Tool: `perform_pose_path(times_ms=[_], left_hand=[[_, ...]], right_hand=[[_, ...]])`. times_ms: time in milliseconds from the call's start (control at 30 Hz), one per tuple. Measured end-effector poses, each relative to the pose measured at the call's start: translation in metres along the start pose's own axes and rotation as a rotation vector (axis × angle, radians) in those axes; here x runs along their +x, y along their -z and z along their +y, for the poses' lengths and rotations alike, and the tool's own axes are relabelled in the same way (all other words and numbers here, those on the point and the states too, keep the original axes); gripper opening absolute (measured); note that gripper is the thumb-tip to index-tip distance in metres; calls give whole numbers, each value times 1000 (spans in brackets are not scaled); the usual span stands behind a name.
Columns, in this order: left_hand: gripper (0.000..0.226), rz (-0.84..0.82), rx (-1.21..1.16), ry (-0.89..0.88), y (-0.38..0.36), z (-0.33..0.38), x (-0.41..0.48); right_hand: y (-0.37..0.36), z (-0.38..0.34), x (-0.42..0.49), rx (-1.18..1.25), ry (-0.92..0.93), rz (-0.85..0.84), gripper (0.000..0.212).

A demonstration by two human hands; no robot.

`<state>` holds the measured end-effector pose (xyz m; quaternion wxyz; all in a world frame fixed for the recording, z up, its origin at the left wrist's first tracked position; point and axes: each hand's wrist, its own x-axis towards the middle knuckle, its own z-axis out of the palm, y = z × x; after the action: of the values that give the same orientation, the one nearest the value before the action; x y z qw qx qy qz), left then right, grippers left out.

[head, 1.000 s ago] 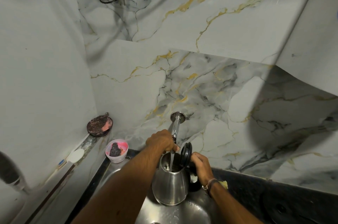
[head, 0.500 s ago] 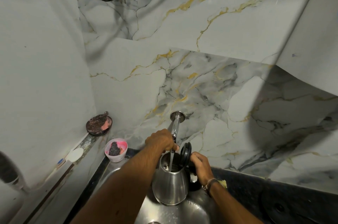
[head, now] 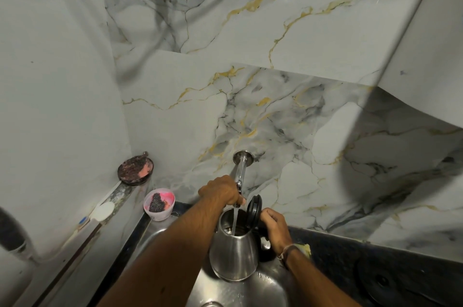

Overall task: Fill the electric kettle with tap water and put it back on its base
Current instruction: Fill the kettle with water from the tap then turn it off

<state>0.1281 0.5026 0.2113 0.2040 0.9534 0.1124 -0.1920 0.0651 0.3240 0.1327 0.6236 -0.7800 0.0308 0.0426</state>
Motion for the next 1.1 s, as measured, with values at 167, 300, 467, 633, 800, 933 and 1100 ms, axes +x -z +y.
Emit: perform_pose_path(times_ms=[167,300,467,633,800,933,1100], left_hand=[[63,1,6,5,0,0,0],[62,-1,5,1,0,0,0],[63,-3,4,-2,0,0,-2],[63,-5,2,-3,1,-1,-3],[60,-7,-6,-7,0,-1,-2],[60,-12,-27,-12,0,-2,-1],[60,-7,-52,-29,-1,-4,-1]], right_hand=[[0,4,1,3,-11,21,21],[1,4,1,12,-20,24,22],[1,2,0,0,-17,17,21],[0,0,-1,7,-13,24,21],[0,-1,-2,-6,-17,12,22],[0,-1,-4,-6,-20,9,22],[1,-3,-4,-14,-27,3,23]])
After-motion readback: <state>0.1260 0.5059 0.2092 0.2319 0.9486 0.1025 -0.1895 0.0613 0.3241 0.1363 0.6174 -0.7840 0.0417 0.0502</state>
